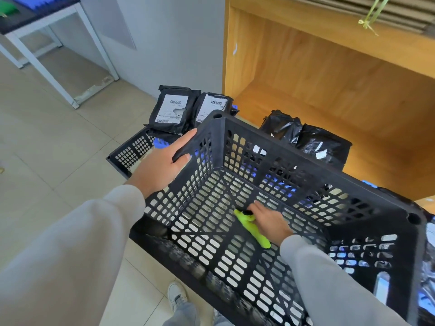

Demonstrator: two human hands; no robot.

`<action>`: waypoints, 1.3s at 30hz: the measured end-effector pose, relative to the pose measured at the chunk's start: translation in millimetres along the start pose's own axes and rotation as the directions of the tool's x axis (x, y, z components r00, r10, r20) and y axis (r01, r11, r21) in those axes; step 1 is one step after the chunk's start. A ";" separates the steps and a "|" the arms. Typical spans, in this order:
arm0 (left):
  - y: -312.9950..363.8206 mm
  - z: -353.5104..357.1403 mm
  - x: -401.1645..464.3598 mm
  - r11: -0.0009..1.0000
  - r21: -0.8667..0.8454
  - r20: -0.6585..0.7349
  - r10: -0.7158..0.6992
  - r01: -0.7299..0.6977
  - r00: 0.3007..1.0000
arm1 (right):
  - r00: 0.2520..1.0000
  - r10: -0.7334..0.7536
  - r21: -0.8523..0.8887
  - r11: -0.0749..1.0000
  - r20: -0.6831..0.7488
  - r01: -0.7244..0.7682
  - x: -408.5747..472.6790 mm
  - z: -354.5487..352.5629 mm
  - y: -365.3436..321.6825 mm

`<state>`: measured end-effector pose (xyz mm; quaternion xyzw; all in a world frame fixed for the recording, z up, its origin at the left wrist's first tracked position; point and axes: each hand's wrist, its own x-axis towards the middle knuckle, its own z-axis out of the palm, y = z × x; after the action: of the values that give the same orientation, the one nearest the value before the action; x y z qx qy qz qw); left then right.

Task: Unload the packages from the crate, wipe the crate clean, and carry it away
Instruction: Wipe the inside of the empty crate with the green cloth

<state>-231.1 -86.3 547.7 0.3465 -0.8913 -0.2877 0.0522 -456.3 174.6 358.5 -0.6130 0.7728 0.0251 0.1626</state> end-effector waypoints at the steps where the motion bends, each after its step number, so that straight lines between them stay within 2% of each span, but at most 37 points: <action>1: -0.3 0.0 0.0 1.000 -0.006 0.001 -0.001 0.001 1.000 | 1.000 0.027 -0.002 1.000 -0.015 -0.027 3.1 -2.5 7.6; 7: -2.1 1.0 1.6 1.000 -0.009 0.000 0.006 -0.006 1.000 | 0.988 0.032 -0.221 0.973 -0.153 -0.065 12.8 -19.5 28.1; 10: -1.5 1.1 0.9 1.000 -0.003 -0.003 0.003 -0.003 1.000 | 0.992 0.048 -0.272 0.959 -0.118 -0.079 12.3 -22.7 33.6; 13: 0.4 0.4 0.3 1.000 0.017 -0.004 0.006 -0.006 1.000 | 0.985 0.038 -0.281 0.956 -0.169 -0.085 6.9 -21.2 36.0; 15: 1.9 0.2 -1.0 1.000 0.031 -0.006 0.005 -0.005 1.000 | 0.970 0.106 -0.158 0.977 -0.217 -0.142 0.8 -11.6 28.4; 16: 2.1 0.3 -0.9 0.999 0.043 -0.006 0.006 -0.005 1.000 | 0.953 0.198 -0.015 0.978 -0.229 -0.207 -2.3 -5.9 22.6; 19: 1.7 -0.7 -1.1 0.998 0.066 -0.009 0.013 -0.013 1.000 | 0.855 0.480 0.417 0.830 -0.196 -0.371 -7.5 3.9 9.2; 21: 1.4 -0.6 -1.6 0.997 0.072 -0.010 0.017 -0.016 1.000 | 0.839 0.528 0.532 0.751 -0.130 -0.390 -10.5 3.2 7.0; 24: 2.7 -0.6 -1.2 0.996 0.087 -0.008 0.018 -0.017 1.000 | 0.872 0.487 0.606 0.711 -0.056 -0.358 -19.5 4.7 4.1; 31: 3.9 0.6 -3.3 0.985 0.173 -0.036 0.013 -0.006 0.999 | 0.935 0.347 0.602 0.731 0.079 -0.322 -42.8 13.4 -23.0; 35: 4.4 0.4 -4.7 0.981 0.193 -0.038 -0.001 0.008 0.999 | 0.950 0.192 0.618 0.724 0.248 -0.307 -55.2 18.4 -46.5; 39: 3.0 0.5 -4.0 0.982 0.187 -0.028 -0.001 0.006 1.000 | 0.956 0.134 0.584 0.767 0.260 -0.267 -62.3 18.6 -59.9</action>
<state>-229.9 -81.6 549.3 0.3554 -0.9130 -0.1978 0.0311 -382.7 222.8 368.1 -0.4345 0.7794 -0.1470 0.4268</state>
